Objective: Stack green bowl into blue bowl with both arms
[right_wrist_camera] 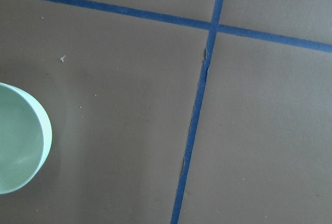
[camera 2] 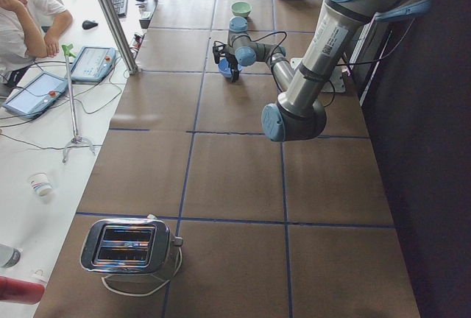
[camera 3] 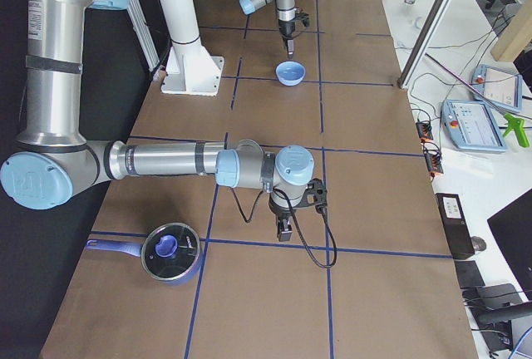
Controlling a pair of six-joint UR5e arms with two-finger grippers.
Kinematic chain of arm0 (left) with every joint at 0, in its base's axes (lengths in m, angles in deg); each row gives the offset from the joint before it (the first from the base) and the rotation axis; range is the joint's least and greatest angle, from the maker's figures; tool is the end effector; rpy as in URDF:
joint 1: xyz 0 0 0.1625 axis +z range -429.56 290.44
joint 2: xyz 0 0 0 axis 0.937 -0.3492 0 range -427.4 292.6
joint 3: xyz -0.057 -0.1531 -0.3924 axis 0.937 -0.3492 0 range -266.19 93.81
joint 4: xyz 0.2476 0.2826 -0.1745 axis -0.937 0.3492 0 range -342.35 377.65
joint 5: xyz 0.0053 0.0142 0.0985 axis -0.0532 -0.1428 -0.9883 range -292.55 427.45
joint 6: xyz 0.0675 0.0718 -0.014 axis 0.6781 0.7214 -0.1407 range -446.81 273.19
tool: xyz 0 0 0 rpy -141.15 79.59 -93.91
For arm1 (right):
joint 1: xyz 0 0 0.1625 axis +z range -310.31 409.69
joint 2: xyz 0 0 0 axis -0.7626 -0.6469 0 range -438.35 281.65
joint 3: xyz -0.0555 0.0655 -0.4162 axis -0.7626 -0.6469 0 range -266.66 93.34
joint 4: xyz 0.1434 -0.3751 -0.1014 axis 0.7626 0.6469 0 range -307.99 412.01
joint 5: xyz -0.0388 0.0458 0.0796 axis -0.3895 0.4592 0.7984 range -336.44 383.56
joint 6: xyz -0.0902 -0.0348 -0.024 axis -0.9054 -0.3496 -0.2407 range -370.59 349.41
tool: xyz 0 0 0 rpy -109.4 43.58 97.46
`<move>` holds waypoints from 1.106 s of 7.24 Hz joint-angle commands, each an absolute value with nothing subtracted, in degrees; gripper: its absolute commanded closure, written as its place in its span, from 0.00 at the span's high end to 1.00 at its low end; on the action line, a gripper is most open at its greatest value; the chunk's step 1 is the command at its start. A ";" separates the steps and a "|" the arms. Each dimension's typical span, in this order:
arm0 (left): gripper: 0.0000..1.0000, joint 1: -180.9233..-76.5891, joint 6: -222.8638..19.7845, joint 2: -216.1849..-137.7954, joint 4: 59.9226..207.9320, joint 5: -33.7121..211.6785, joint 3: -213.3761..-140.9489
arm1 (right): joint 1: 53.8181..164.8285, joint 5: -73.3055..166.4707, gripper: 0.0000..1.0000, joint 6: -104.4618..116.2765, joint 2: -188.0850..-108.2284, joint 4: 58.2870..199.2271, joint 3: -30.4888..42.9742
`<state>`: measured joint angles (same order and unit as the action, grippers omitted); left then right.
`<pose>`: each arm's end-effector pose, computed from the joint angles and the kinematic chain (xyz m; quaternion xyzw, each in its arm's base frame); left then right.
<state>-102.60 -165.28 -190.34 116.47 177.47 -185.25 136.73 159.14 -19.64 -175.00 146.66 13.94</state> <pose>0.4975 -0.4420 0.2385 0.0150 0.4506 -0.0927 0.8878 0.0392 -0.4434 0.6285 0.0150 -0.3871 -0.0941 0.9171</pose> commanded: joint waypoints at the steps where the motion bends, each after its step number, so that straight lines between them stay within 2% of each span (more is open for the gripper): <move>1: 1.00 -113.88 -140.03 -178.38 106.55 186.59 -196.98 | 136.09 159.26 1.00 -13.01 -174.77 140.63 13.97; 2: 1.00 -121.86 -125.37 -170.66 105.72 190.37 -199.02 | 134.61 159.44 1.00 -7.92 -174.77 137.30 14.06; 4: 1.00 -140.21 -96.09 -157.63 105.54 197.24 -197.30 | 129.70 160.05 1.00 9.26 -174.68 127.65 14.23; 5: 1.00 -149.97 -86.38 -153.92 105.63 201.35 -193.55 | 125.76 159.88 1.00 20.32 -174.68 122.90 15.54; 7: 1.00 -160.40 -73.07 -152.39 102.84 202.71 -185.29 | 119.94 159.35 1.00 30.34 -174.33 122.06 19.49; 8: 1.00 -162.44 -72.40 -148.99 101.86 202.80 -186.20 | 118.87 158.39 1.00 30.10 -174.41 121.71 19.77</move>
<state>-158.41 -76.11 -152.04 103.37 202.34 -187.37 120.99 159.19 28.02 -174.40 122.37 18.81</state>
